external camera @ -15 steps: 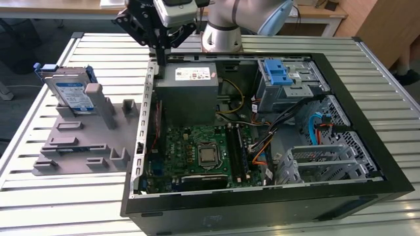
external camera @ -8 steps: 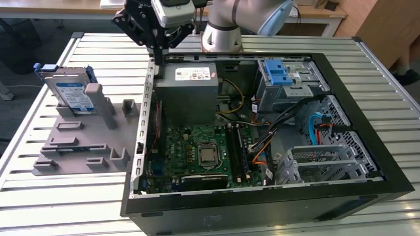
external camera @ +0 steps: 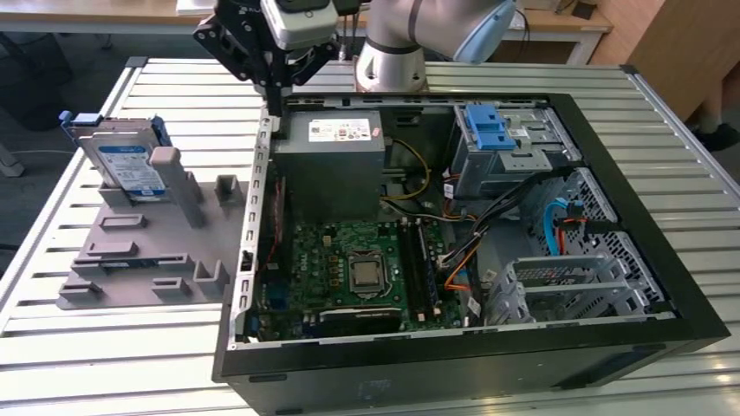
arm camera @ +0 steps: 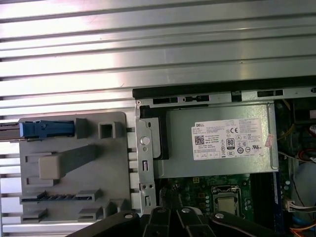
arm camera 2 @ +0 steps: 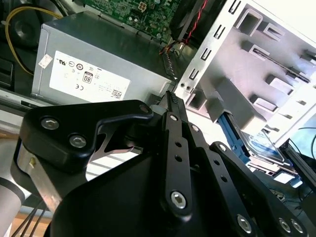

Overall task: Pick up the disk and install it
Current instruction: 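Reach for the disk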

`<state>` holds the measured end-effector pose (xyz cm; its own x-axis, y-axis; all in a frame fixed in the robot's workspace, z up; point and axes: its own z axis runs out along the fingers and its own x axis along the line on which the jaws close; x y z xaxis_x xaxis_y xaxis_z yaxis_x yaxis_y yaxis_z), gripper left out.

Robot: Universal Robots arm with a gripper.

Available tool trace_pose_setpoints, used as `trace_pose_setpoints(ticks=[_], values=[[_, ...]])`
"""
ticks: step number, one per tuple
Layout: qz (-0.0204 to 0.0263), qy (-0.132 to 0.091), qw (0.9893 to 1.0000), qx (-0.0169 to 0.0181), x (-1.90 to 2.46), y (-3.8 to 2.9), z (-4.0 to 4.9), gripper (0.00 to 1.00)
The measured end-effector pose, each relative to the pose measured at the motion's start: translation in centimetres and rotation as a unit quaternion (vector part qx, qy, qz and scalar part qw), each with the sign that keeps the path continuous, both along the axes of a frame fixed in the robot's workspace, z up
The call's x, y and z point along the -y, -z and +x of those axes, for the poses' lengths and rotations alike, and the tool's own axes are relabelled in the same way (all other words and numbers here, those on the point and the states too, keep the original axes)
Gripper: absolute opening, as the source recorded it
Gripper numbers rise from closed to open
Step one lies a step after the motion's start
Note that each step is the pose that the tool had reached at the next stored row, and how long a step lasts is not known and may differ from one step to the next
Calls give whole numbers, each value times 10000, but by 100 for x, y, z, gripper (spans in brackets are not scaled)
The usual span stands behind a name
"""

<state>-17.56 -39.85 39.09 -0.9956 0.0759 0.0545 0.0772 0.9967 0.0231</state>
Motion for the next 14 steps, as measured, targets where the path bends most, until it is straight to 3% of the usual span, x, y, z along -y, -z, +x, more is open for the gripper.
trace_pose_setpoints(ticks=[14], values=[[-1, -1, 10000, -69, 0, 10, -107, 11]])
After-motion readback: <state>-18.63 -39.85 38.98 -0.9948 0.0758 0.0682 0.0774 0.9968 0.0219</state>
